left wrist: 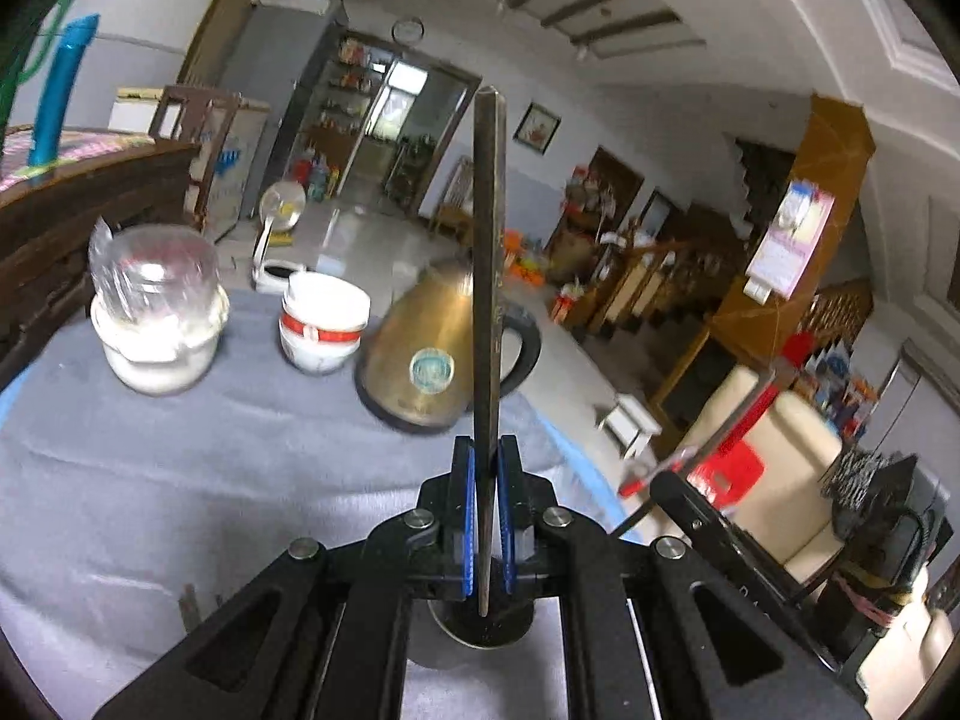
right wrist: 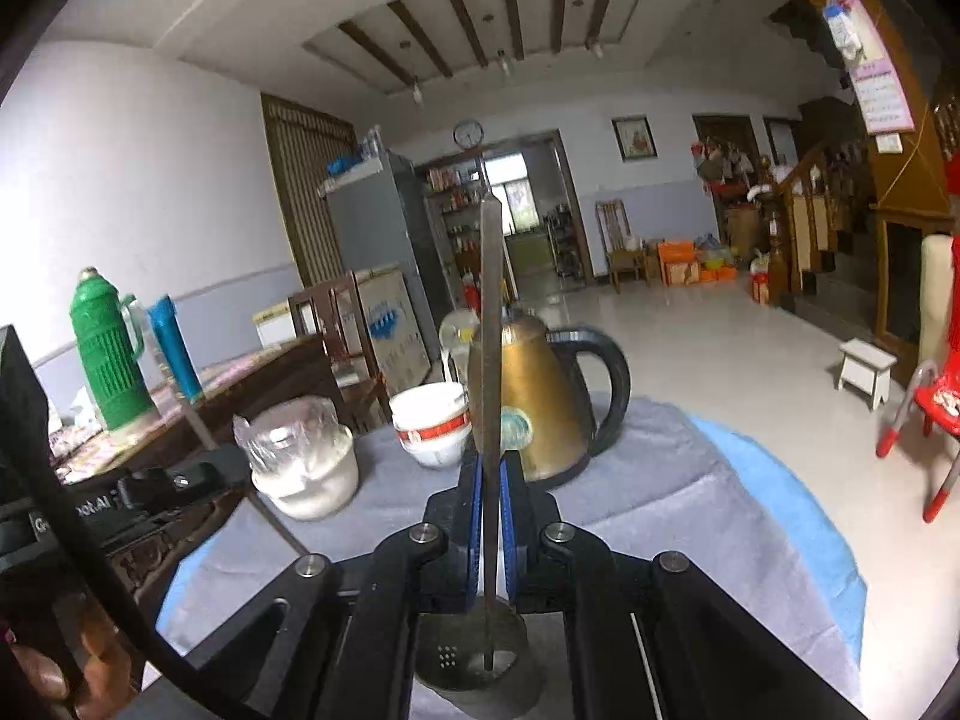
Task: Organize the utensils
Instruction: 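Lift the chopstick with the right gripper and carry it over the grey holder, then open the right gripper to drop the chopstick into the grey holder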
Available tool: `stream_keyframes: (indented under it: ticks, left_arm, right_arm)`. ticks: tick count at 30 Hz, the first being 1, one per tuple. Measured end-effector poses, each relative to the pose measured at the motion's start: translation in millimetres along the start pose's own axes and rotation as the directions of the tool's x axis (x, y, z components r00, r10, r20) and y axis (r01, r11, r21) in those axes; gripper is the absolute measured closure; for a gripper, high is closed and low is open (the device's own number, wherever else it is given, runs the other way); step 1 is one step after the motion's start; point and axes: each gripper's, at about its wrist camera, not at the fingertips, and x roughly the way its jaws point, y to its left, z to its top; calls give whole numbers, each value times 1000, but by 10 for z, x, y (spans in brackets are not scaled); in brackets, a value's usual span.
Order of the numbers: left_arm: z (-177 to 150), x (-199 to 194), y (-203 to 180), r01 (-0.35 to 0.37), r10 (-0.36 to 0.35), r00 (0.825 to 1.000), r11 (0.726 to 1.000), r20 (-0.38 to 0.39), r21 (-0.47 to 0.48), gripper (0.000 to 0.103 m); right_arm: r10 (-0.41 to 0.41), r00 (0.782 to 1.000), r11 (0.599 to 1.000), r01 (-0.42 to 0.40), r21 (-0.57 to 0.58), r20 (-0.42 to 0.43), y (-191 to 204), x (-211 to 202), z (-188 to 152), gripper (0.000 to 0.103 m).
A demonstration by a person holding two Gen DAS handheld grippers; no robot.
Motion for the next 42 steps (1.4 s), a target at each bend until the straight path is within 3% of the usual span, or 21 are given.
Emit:
stream_keyframes:
  ticks: [9,16,21,22,23,25,30,34,36,38,39,40,42]
  left_arm:
    - [-233,340,33,-32,37,993,998,-112,45,96]
    - [-402,542,26,-45,62,974,996,-219,82,96]
    - [-442,553,42,-62,80,969,995,-236,82,93]
    - [-439,528,44,-65,82,968,995,-239,80,88]
    - [-430,524,57,-67,84,967,995,-242,78,74]
    - [-413,472,74,-70,83,969,995,-232,65,61]
    - [-321,188,173,-81,87,979,996,-184,36,51]
    - [-308,-71,351,-129,133,980,991,-149,35,29]
    - [-369,-218,487,-174,177,975,984,-137,36,23]
    - [-458,-317,641,-231,233,961,972,-149,35,22]
    - [-519,-363,737,-253,255,954,967,-156,29,22]
    - [-574,-390,821,-278,279,946,960,-166,25,22]
    - [-711,-426,1022,-343,339,918,939,-207,18,22]
  right_arm:
    - [2,993,1000,-3,-9,-122,-93,370,-261,97]
    - [5,981,1000,-6,-2,-195,-103,535,-407,97]
    - [-5,975,1000,8,11,-224,-116,548,-433,94]
    - [-7,972,1000,11,16,-236,-125,557,-435,94]
    - [-8,969,1000,13,22,-246,-135,564,-438,95]
    - [-24,965,999,31,22,-261,-141,570,-440,95]
    - [-50,967,998,57,22,-251,-135,452,-369,95]
    - [-60,971,998,65,14,-232,-99,235,-335,93]
    - [-70,969,997,74,10,-236,-94,158,-359,85]
    - [-63,966,997,72,24,-252,-111,71,-440,66]
    - [-62,963,997,72,28,-264,-111,21,-509,38]
    - [-63,962,997,73,28,-265,-106,-19,-567,27]
    - [-66,962,997,75,21,-264,-93,-99,-690,22]
